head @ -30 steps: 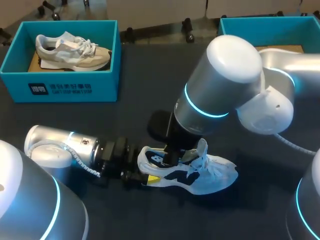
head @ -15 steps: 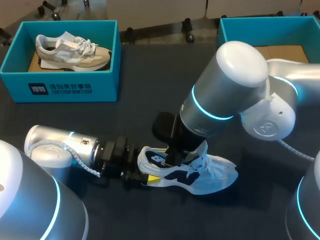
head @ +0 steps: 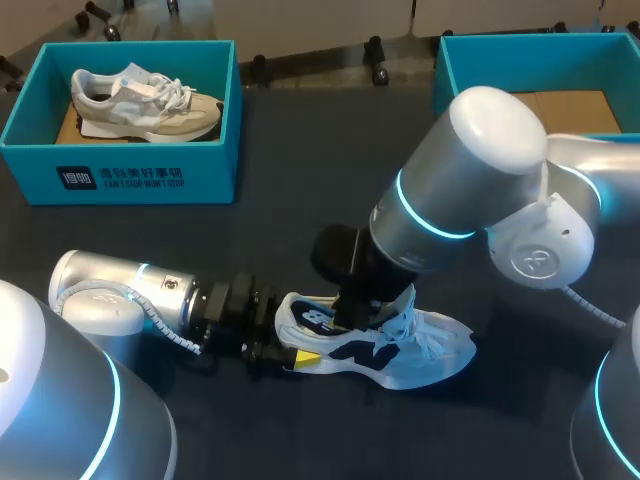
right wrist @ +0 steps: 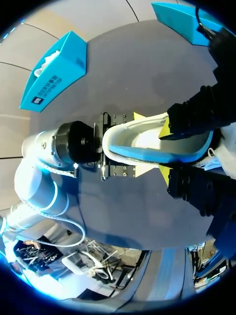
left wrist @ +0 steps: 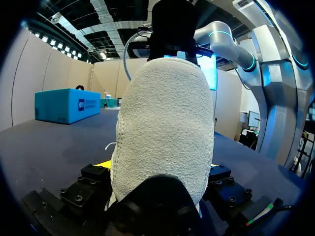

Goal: Take the shoe out of the shoebox, open the shoe tongue, remove and reinsert the insole, then place the shoe into the shoebox

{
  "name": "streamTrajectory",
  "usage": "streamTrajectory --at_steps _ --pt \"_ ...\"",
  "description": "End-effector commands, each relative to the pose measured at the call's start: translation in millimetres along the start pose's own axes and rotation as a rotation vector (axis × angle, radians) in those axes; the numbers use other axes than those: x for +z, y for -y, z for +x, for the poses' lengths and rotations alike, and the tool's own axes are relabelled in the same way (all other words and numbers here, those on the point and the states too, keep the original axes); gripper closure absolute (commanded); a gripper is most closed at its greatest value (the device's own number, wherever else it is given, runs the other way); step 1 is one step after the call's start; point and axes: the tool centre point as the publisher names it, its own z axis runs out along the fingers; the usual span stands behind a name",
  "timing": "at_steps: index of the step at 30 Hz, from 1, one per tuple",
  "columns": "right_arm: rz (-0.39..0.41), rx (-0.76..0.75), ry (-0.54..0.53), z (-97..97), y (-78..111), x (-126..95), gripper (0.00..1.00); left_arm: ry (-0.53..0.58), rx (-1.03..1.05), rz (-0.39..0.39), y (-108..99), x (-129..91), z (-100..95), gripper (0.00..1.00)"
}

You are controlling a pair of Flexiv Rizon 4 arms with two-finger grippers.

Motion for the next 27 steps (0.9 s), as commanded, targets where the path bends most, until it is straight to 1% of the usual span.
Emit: streamTrajectory --at_steps 1,2,3,4,10,21,27 --pt "-0.009 -0.006 -0.012 -2.4 1.7 3.3 0.80 0.002 -0.001 -0.002 -4.4 1.1 -3.3 1.00" --pt "-0.009 -0.009 -0.015 -2.6 1.5 3.2 0.85 0.002 -0.001 -0.002 -4.4 1.1 -3.3 1.00" --pt "-0.010 -0.012 -0.018 -2.7 1.3 3.1 0.95 0.002 -0.001 -0.002 -4.4 1.1 -3.3 1.00" --pt "-0.011 -0.013 -0.022 -2.9 1.1 3.0 1.00 0.002 -0.001 -0.002 -4.4 1.1 -3.3 1.00" --pt "-0.031 -0.049 -0.043 -4.4 0.6 2.0 1.00 0.002 -0.001 -0.002 -4.4 1.1 -3.3 1.00" --pt "-0.034 -0.133 -0.095 -6.1 -2.6 -7.6 1.00 0.002 -0.001 -0.002 -4.4 1.1 -3.3 1.00" --pt "-0.051 -0.210 -0.119 -5.8 -7.3 -11.2 1.00 0.002 -0.001 -0.002 -4.4 1.1 -3.3 1.00"
